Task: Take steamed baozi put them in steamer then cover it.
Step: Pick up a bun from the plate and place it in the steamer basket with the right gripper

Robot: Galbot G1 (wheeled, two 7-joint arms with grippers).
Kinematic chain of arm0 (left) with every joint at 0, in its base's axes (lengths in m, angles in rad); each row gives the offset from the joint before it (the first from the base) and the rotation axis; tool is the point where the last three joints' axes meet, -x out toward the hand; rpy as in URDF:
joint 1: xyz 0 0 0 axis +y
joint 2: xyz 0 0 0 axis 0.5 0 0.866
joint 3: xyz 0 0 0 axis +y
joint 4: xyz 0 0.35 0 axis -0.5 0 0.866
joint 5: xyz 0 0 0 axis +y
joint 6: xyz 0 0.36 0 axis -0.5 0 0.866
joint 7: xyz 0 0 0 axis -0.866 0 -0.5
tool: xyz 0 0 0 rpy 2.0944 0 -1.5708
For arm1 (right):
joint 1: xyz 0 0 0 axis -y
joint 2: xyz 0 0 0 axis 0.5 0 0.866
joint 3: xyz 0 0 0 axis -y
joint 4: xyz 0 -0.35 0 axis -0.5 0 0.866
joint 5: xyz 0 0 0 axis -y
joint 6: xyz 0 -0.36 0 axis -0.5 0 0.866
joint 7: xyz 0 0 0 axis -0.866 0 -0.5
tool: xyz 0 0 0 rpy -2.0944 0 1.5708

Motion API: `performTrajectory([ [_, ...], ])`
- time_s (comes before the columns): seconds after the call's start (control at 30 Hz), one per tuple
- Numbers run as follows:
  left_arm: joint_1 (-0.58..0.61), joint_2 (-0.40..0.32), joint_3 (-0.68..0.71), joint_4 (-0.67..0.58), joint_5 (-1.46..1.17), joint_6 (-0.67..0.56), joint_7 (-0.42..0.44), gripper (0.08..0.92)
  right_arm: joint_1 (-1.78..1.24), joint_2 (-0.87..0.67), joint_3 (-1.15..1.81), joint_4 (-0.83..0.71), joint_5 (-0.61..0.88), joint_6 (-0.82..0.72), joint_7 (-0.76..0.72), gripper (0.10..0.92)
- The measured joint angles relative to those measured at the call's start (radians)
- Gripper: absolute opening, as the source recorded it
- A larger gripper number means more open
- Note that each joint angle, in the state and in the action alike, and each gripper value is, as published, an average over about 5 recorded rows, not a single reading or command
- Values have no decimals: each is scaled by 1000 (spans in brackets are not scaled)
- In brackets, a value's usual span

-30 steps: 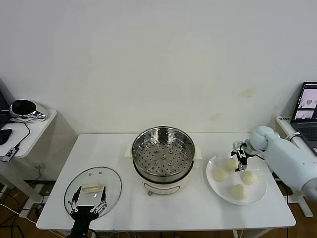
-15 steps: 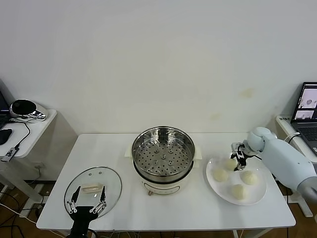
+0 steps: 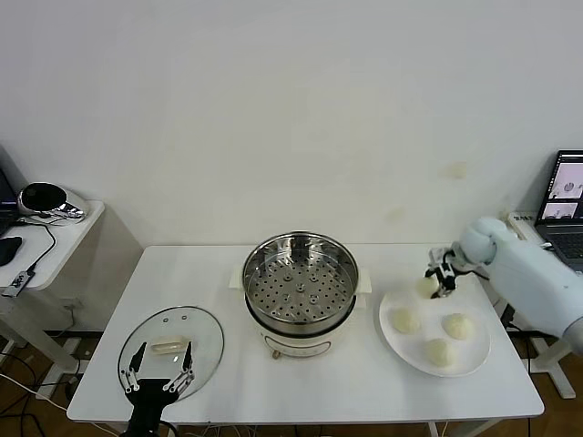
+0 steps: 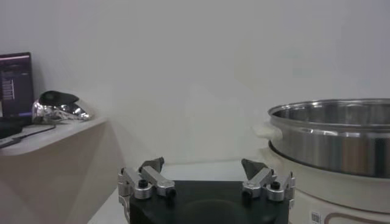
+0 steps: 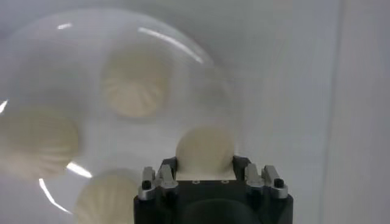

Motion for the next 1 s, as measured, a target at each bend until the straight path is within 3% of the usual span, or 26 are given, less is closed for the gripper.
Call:
performTrajectory([
  [0.5,-17,9,-4,-7,-21,-3,1,823,381,162,-304,70,256,79,3,568],
  [1.0,-5,1,-28,-28,-32,-3,0,823,406,441,-472,-24,183,340,82,568],
])
